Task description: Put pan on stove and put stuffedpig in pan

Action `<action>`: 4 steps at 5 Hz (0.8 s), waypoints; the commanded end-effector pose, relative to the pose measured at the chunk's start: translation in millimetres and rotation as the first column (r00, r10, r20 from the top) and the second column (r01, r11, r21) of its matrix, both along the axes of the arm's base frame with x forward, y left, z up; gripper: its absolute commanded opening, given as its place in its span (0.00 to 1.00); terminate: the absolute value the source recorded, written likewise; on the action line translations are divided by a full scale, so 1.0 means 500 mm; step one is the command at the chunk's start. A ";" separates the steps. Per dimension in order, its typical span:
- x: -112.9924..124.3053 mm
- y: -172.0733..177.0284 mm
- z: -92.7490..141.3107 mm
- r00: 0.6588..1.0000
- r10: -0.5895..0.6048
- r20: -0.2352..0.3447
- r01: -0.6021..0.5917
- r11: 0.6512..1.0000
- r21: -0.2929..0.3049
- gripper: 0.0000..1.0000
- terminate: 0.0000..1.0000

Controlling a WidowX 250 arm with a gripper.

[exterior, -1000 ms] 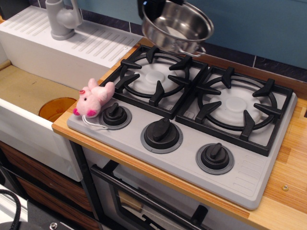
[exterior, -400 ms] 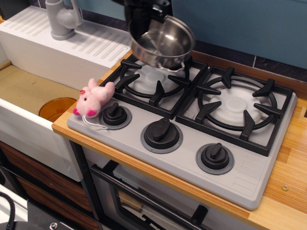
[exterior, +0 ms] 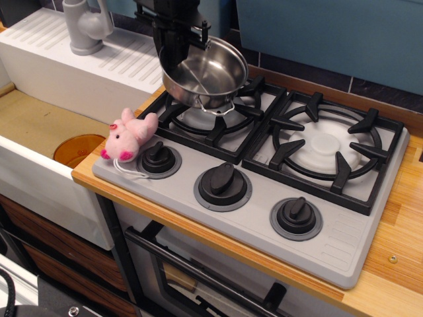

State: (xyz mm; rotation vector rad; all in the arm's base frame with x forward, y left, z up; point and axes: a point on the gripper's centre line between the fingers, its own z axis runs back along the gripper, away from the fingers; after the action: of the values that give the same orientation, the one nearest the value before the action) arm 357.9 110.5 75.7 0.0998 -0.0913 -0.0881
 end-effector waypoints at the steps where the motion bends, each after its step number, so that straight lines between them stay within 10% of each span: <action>1: 0.022 0.005 0.012 0.999 -0.015 0.051 0.015 1.000 0.001 1.00 0.00; 4: 0.010 -0.015 0.093 0.999 -0.035 -0.013 0.035 0.999 0.035 1.00 0.00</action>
State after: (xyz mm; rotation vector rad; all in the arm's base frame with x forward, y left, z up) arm 353.2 103.4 85.7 0.0986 0.0163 -0.1259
